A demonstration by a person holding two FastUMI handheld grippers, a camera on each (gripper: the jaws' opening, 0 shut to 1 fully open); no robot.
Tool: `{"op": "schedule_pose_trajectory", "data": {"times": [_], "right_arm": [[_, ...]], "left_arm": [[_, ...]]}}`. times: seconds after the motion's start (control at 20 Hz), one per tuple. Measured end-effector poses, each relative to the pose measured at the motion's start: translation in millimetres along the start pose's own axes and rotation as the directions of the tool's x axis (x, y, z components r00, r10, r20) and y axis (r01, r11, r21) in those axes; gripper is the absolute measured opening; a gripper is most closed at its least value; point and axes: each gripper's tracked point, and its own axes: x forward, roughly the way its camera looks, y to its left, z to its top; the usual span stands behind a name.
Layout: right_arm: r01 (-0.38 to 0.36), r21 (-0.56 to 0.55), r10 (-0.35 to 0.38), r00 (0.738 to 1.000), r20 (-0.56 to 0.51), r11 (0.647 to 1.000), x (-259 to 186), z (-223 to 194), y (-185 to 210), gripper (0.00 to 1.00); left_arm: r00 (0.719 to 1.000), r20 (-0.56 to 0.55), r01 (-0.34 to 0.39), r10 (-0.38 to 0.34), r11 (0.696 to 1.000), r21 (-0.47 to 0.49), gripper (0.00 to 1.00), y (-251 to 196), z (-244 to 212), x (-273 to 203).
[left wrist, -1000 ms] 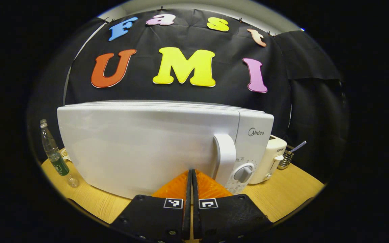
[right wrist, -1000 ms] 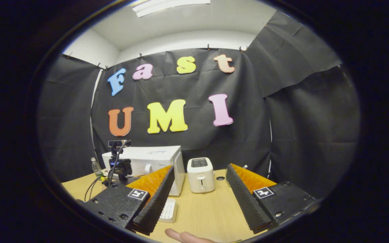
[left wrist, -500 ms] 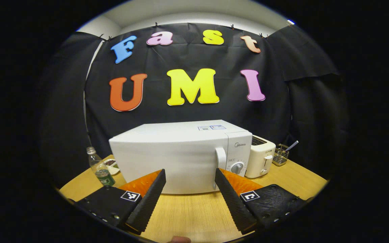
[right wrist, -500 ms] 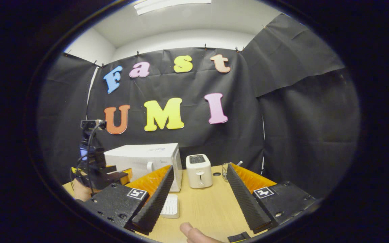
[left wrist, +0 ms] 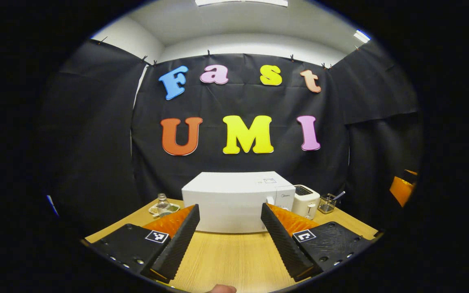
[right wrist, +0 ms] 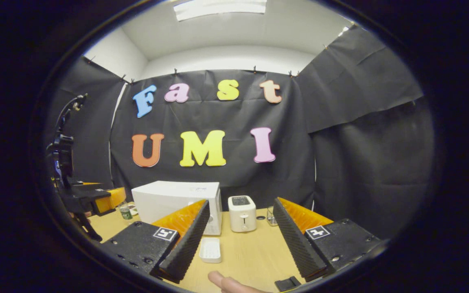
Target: Open the microwave oven with the left hand, put the food in, and close the microwave oven.
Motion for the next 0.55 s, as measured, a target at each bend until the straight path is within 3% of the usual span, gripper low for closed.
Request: {"op": "schedule_pose_trajectory", "data": {"times": [0.35,0.55], "right_arm": [[-0.006,0.002,0.006,1.000,0.027,1.000,-9,14,13,0.99],[-0.015,0.008,0.015,1.000,0.017,1.000,-10,11,18,0.99]], "left_arm": [[0.996,0.041,-0.076,0.077,0.997,-0.028,0.93,43,8,-56],[0.995,0.086,-0.057,0.059,0.998,-0.017,0.92,39,14,-72]]}}
